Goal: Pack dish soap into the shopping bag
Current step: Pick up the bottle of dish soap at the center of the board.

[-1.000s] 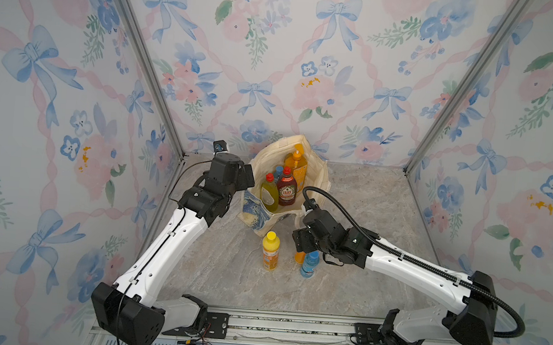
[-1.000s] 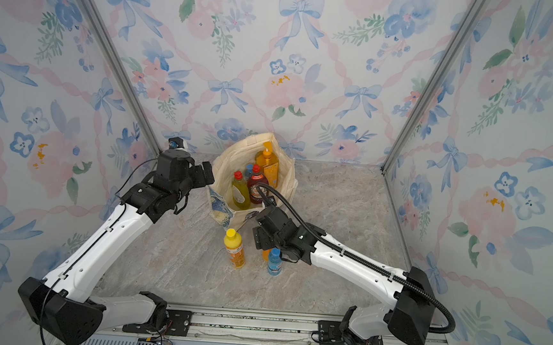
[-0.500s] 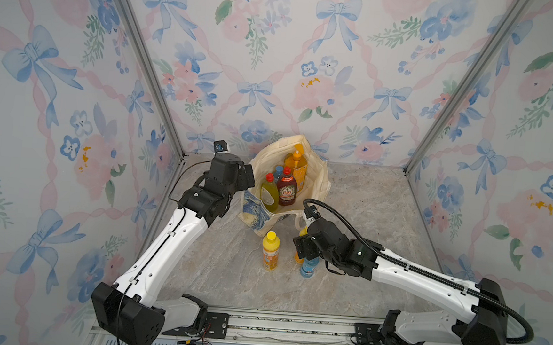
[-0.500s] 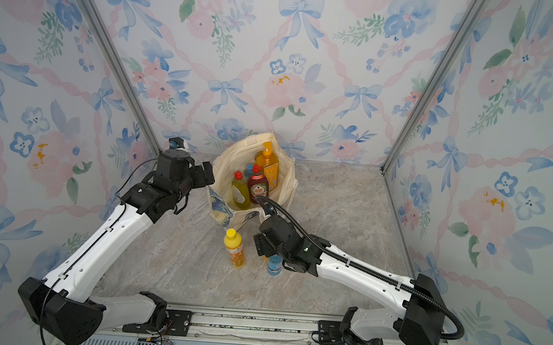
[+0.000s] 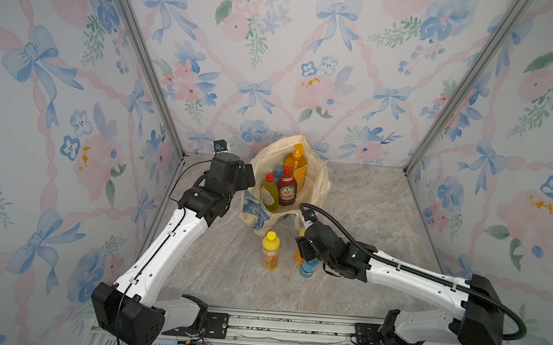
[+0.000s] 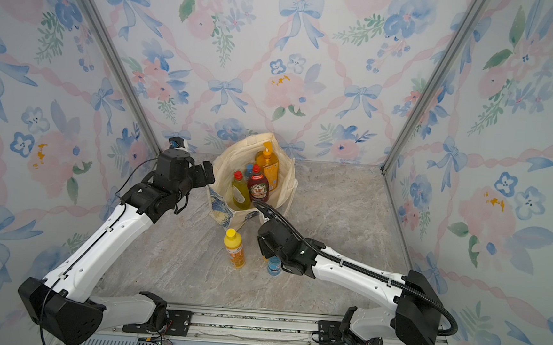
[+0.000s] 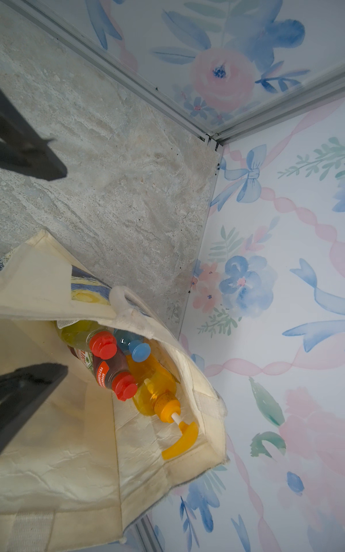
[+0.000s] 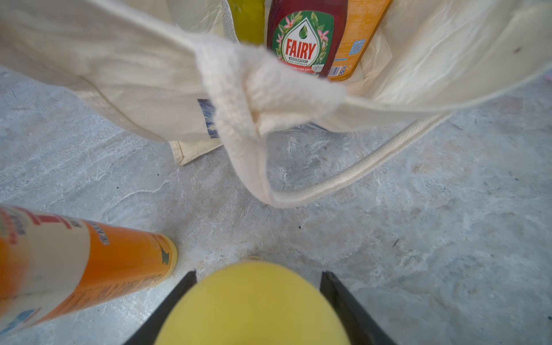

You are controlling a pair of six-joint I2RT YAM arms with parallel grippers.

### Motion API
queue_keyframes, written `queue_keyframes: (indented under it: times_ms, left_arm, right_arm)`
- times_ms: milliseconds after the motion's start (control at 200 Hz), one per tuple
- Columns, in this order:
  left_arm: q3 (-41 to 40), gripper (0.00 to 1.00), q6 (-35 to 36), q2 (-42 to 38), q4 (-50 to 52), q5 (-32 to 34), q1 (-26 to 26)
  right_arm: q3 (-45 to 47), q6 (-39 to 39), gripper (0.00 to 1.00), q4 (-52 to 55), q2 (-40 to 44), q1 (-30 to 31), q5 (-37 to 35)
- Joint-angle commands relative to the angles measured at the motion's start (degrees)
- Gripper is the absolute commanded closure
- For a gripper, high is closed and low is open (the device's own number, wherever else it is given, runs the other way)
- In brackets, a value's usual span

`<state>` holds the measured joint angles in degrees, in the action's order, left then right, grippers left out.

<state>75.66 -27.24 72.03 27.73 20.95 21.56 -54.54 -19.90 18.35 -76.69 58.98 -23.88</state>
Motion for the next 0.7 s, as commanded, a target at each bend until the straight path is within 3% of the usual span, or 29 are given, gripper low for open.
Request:
queue_keyframes:
  times_ms: [0, 270, 445, 690]
  left_arm:
    - [1.1, 0.02, 0.9, -0.5, -0.8, -0.2, -0.5]
    - [1.8, 0.02, 1.3, 0.2, -1.0, -0.8, -0.5]
    - [2.5, 0.02, 2.0, 0.4, -1.0, -1.0, -0.5]
    - [2.8, 0.02, 2.9, 0.7, -1.1, -1.1, -0.6]
  right_arm:
    - [2.0, 1.1, 0.4, -3.7, 2.2, 0.5, -0.9]
    - [5.4, 5.0, 0.55, -12.1, 4.3, 0.5, -3.3]
    - [5.1, 5.9, 0.72, -14.2, 5.6, 0.5, -5.6]
    - [2.1, 8.9, 0.8, -12.1, 9.8, -1.0, -10.0]
